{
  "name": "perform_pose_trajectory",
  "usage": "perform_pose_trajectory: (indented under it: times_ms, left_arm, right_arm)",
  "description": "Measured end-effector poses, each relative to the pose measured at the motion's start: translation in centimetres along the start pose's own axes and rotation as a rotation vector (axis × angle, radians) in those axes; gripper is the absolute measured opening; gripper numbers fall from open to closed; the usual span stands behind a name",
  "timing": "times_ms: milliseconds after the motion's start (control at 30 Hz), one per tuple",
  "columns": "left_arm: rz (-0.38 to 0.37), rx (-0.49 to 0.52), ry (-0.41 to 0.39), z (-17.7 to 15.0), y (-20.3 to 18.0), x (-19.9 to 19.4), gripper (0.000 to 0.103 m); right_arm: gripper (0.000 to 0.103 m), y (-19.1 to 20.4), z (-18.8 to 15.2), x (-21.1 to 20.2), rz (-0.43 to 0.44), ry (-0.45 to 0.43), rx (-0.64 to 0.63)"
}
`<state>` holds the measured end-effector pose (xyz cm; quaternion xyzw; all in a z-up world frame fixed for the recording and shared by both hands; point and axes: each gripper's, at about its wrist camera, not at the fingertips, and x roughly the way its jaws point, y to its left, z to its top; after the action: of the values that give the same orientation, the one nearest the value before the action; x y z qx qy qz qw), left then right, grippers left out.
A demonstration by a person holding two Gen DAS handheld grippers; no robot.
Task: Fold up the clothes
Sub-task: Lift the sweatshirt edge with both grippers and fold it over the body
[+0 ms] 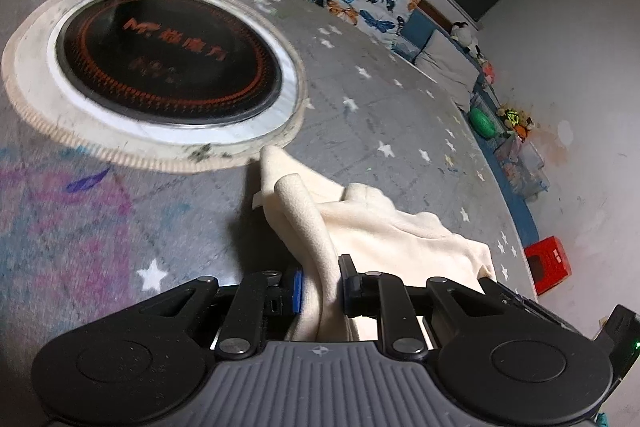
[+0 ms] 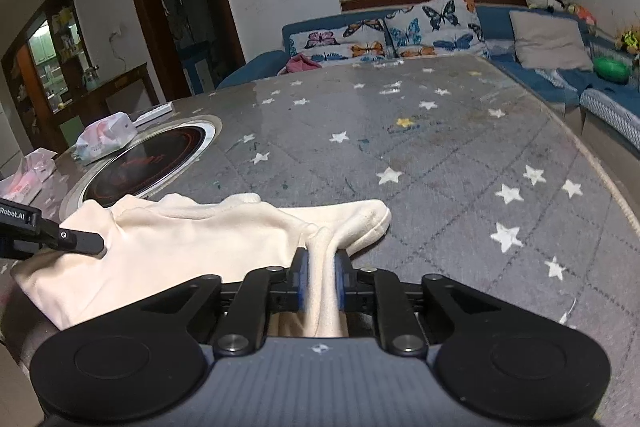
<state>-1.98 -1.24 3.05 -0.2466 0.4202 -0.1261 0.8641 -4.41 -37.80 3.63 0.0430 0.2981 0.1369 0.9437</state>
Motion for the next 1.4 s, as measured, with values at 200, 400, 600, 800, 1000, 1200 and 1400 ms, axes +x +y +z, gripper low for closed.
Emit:
perform_pose_trajectory:
  times_ms: [200,400,600,800,1000,1200,1400]
  left_arm:
    - [-0.050,0.084,-0.005,1.3,-3.2,0.2,0.018]
    - [-0.094,0.174,0.003,2.0,-8.2,2.9,0.018]
    - [-0.114,0.257,0.009,2.3,-12.9,6.3,0.018]
    - [-0.108,0.308,0.046,2.0,-15.0,10.1,0.018]
    - [-0.067,0.326,0.101,0.9,-14.6,13.0,0.019]
    - [-0.052,0.347,0.085,0.3,-13.7,12.7,0.029]
    - [0.007,0.410,0.018,0.2,-13.8,11.7,0.041]
  right_arm:
    - [0.010,-0.4,0.8,-1.6,-0.043,-0.066,-0.011]
    - [0.010,-1.8,2.1,-3.5,-0.118,-0.124,-0.036]
    - [0.010,-5.2,3.9,-4.8,-0.223,-0.159,-0.043]
    - [0.010,-8.4,3.8,-3.2,-0.288,-0.108,-0.017]
    - [0.010,-11.0,2.1,0.1,-0.338,0.003,0.022]
    - [0.010,-11.9,1.0,1.6,-0.337,0.031,0.036]
    - [0.010,-12.3,1.0,1.8,-0.342,0.030,0.042]
